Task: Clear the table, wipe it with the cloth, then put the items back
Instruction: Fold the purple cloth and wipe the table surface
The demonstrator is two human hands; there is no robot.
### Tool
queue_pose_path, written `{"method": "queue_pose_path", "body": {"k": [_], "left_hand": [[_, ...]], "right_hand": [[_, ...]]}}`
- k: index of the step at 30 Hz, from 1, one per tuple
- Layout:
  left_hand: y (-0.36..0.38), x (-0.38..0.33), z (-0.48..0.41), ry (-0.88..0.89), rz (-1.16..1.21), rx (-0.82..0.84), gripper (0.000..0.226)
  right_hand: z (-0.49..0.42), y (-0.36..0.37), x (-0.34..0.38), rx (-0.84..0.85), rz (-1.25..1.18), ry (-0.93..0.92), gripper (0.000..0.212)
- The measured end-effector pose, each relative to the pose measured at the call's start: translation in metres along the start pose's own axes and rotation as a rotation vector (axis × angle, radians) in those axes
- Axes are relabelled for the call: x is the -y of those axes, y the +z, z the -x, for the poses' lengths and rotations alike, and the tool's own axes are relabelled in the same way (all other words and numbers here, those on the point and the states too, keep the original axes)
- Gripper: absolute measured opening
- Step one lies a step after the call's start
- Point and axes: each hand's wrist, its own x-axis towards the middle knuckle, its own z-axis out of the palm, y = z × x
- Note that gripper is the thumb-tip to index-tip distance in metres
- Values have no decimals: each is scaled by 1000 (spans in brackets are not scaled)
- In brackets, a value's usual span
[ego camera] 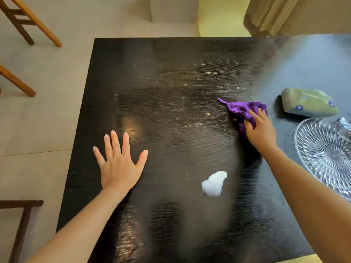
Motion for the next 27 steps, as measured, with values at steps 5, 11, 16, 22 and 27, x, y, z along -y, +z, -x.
{"method": "queue_pose_path", "body": {"k": [5,11,16,22,27], "left_hand": [[-1,-1,-1,2,7,9,89],[-2,0,-1,10,31,15,88],[-1,2,-2,22,20,56,85],[-14,16,-1,79,65,178,77],[-8,31,55,138,81,58,74]], "right_hand": [[39,-8,-5,56,0,-74,45],[68,-8,1,76,8,-60,46],[98,-7,9,42,-36,-44,45],[122,-17,16,118,-89,27,44],[115,-58,19,62,-587,332,29]]}}
